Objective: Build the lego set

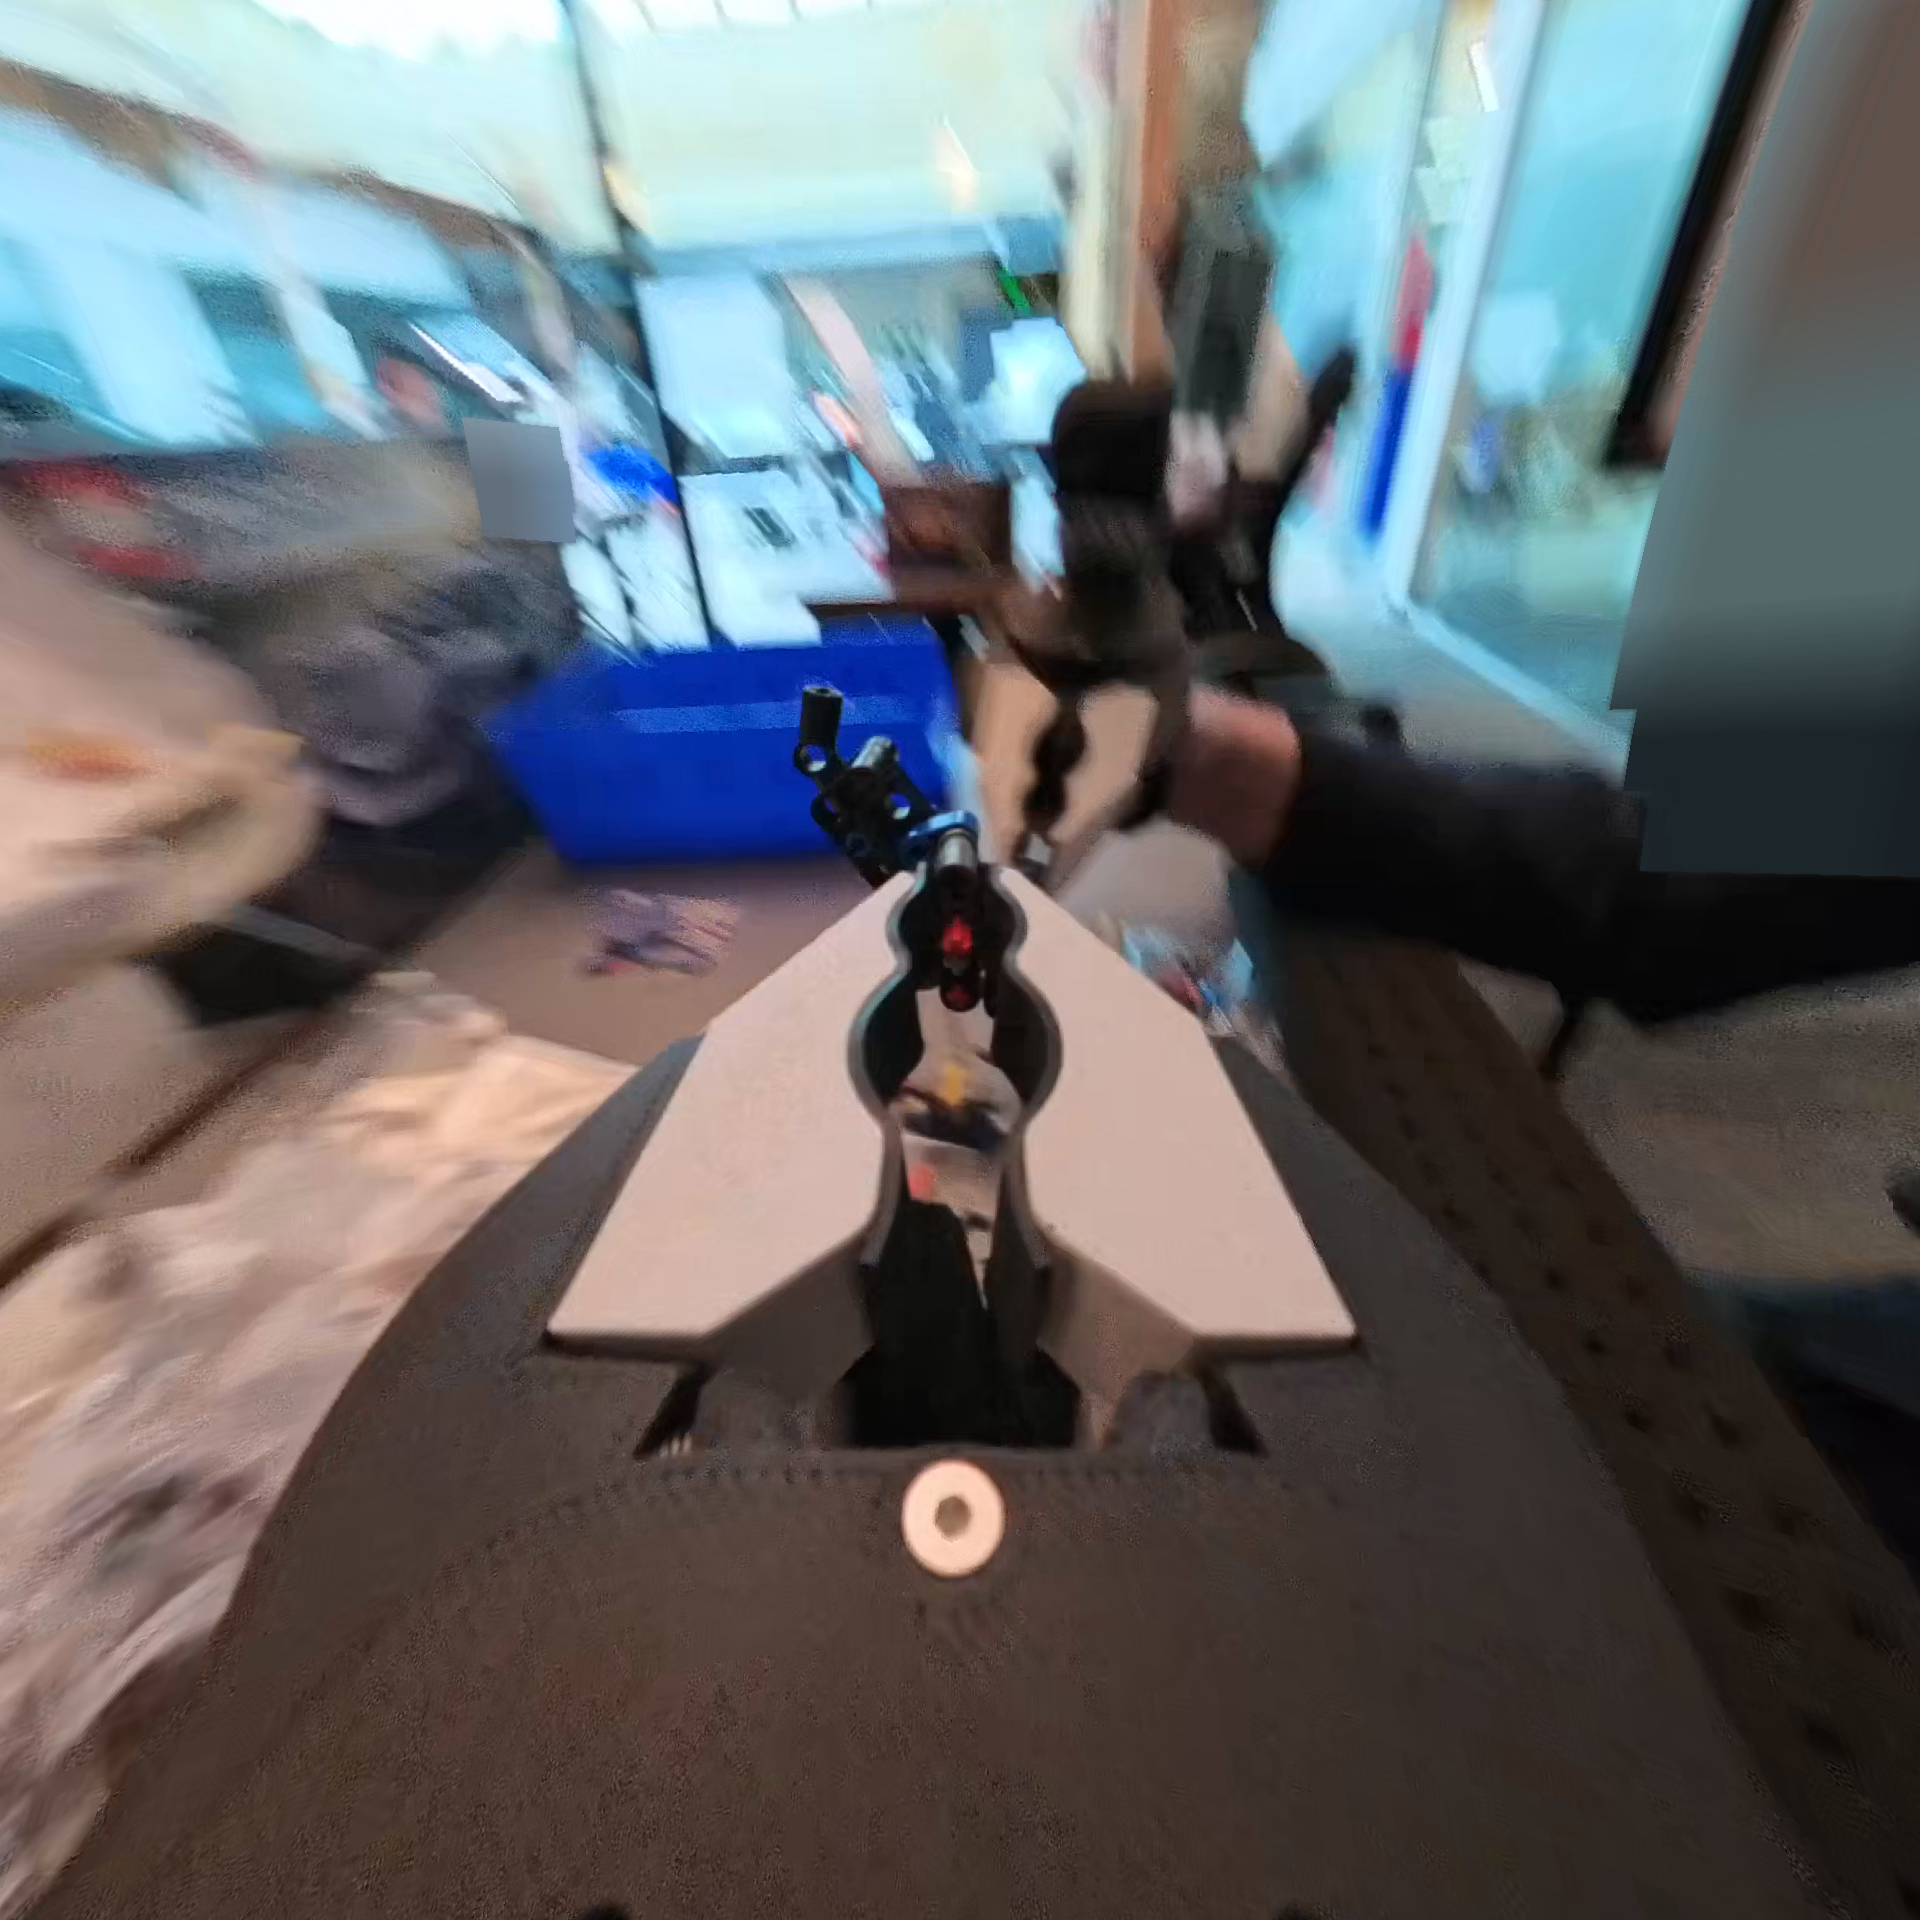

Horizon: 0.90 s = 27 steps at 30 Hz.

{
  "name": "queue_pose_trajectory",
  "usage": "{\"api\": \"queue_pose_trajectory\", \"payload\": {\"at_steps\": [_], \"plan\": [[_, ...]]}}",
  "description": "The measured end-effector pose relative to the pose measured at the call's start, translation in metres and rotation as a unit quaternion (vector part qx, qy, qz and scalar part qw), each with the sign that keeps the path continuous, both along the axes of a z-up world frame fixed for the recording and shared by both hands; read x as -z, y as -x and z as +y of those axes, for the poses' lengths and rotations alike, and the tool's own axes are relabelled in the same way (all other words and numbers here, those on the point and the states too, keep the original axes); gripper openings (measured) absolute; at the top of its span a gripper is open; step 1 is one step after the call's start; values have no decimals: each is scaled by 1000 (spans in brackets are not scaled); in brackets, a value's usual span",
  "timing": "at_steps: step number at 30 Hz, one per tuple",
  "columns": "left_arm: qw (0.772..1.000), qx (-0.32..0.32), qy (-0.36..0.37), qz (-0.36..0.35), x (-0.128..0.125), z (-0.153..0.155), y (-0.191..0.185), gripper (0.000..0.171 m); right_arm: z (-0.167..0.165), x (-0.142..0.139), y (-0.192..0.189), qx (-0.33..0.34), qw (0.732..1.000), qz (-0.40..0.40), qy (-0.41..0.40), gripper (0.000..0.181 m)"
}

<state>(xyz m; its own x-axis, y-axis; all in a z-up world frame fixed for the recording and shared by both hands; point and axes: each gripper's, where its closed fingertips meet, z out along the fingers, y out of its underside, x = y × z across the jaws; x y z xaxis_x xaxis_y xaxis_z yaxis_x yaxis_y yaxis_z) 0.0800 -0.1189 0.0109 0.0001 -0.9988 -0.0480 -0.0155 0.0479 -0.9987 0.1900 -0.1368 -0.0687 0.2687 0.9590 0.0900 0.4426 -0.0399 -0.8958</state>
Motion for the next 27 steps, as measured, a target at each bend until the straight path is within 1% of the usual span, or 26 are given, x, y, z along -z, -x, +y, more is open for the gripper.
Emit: {"api": "queue_pose_trajectory", "payload": {"at_steps": [1, 2, 3, 4, 6, 7, 8, 10, 12, 13, 15, 17, 20, 21, 23, 25, 26, 27], "plan": [[998, -29, 13, -49, -17, 16, 29, 5, -3, -19, -12, -1, 997, 71, 15, 5], [999, -40, 9, -33, -11, 20, 38, 5, -6, -34, -18, -4, 995, 104, 7, 5], [999, -32, -4, 21, 11, 15, 30, 6, -9, -33, -16, -11, 995, 99, 6, 5], [999, -16, -7, 46, 24, 8, 18, 6, -10, -19, -8, -22, 996, 76, 29, 5], [997, 3, -11, 75, 35, 3, 4, 6, -11, 24, 8, -39, 997, -19, 70, 5], [994, 7, -10, 106, 47, 4, 2, 6, -13, 36, 15, -46, 994, -36, 88, 5], [992, 2, -12, 122, 57, 6, -1, 6, -15, 44, 21, -53, 992, -47, 106, 6], [991, 20, -8, 130, 66, -2, -12, 6, -19, 59, 27, -63, 989, -88, 105, 5], [984, 11, -22, 176, 84, 1, -17, 7, -20, 68, 33, -69, 986, -104, 107, 5], [983, 15, -23, 183, 88, 0, -19, 7, -22, 72, 34, -74, 985, -111, 111, 7], [983, 29, -19, 180, 90, -6, -23, 7, -15, 80, 33, -57, 984, -133, 105, 20], [980, 25, -33, 194, 95, -6, -25, 7, -12, 71, 35, -51, 988, -112, 95, 32], [982, 33, -49, 178, 88, -12, -31, 7, -2, 50, 43, -33, 992, -46, 114, 46], [983, 39, -52, 174, 86, -15, -33, 7, 3, 43, 45, -20, 993, -25, 110, 49], [983, 45, -67, 168, 84, -20, -38, 6, 5, 27, 55, -27, 992, 28, 121, 52], [982, 55, -78, 165, 83, -27, -43, 6, 8, 16, 63, -28, 989, 66, 130, 53], [982, 61, -78, 160, 82, -30, -45, 7, 6, 13, 66, -38, 987, 76, 137, 44], [983, 53, -80, 159, 81, -28, -46, 7, 2, 11, 68, -51, 986, 80, 139, 34]]}}
